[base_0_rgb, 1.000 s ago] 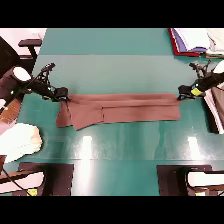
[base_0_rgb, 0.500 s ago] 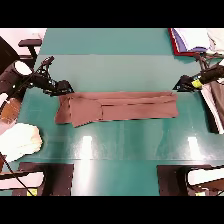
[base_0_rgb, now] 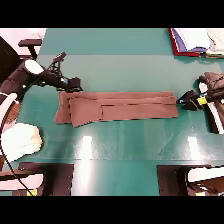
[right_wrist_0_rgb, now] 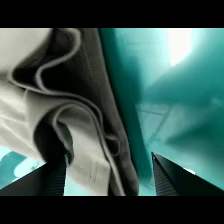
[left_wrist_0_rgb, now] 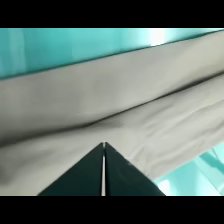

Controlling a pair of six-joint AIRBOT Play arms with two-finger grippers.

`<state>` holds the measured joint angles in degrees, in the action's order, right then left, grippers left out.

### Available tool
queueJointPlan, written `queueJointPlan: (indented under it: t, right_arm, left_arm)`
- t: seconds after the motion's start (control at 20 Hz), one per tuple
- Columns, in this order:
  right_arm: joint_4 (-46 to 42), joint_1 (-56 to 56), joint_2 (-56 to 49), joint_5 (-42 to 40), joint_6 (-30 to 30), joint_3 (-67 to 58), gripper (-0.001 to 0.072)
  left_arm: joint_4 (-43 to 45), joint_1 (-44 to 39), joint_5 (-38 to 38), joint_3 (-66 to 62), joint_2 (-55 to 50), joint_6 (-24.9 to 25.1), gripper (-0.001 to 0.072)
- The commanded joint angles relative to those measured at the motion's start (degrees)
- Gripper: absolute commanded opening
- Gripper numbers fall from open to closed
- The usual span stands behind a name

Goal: Fold the shirts.

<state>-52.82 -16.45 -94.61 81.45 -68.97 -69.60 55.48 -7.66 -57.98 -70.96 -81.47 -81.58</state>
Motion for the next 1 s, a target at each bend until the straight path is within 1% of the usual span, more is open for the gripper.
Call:
queueJointPlan:
  t: [0.0, 0.05, 0.15, 0.2, 0.25, 0.3, 0.35, 0.5, 0.7, 0.8, 0.95]
  right_arm:
    - [3.54, 1.62, -0.07, -5.75, 2.67, 4.83, 0.0522]
    - [3.76, 2.97, -0.07, -7.21, 2.82, 4.7, 0.0501]
    - [3.72, 5.55, -0.07, -8.22, 3.08, 3.48, 0.04]
    - [3.69, 6.51, -0.07, -7.93, 3.08, 2.75, 0.0372]
    - [3.69, 7.32, -0.04, -7.43, 3.08, 2.08, 0.0316]
    - [3.65, 8.07, -0.04, -6.95, 3.26, 1.53, 0.0127]
    - [3.76, 8.61, 0.02, -6.4, 3.48, 1.11, 0.0019]
    - [3.8, 8.98, 2.73, -3.15, 3.19, -1.77, 0.0018]
    - [3.87, 10.03, 9.66, 1.97, -3.08, -11.15, 0.0018]
    - [3.87, 12.57, 13.09, 2.32, -5.42, -16.02, 0.0018]
    - [3.87, 17.9, 14.47, 2.86, -8.66, -22.99, 0.0018]
  left_arm:
    - [-0.63, -6.32, 5.66, -0.07, -0.79, -3.17, 0.0021]
    - [-0.63, -7.98, 6.19, -0.07, -1.4, -3.54, 0.0021]
    - [-0.83, -11.15, 7.98, -0.09, -3.21, -3.74, 0.0021]
    - [-1.7, -12.37, 8.76, -0.37, -4.22, -3.96, 0.0021]
    - [-3.02, -13.38, 9.22, -1.05, -5.42, -3.93, 0.0021]
    - [-4.17, -14.38, 9.53, -2.14, -6.88, -3.91, 0.0021]
    - [-4.59, -15.28, 9.4, -3.48, -8.26, -3.91, 0.0021]
    - [-4.9, -17.75, 7.63, -8.04, -12.92, -3.93, 0.0021]
    - [-4.94, -20.9, 6.99, -13.0, -18.1, -3.91, 0.002]
    - [-5.16, -22.47, 6.82, -16.35, -21.2, -3.96, 0.0021]
    - [-5.2, -25.0, 5.6, -22.16, -26.03, -3.96, 0.002]
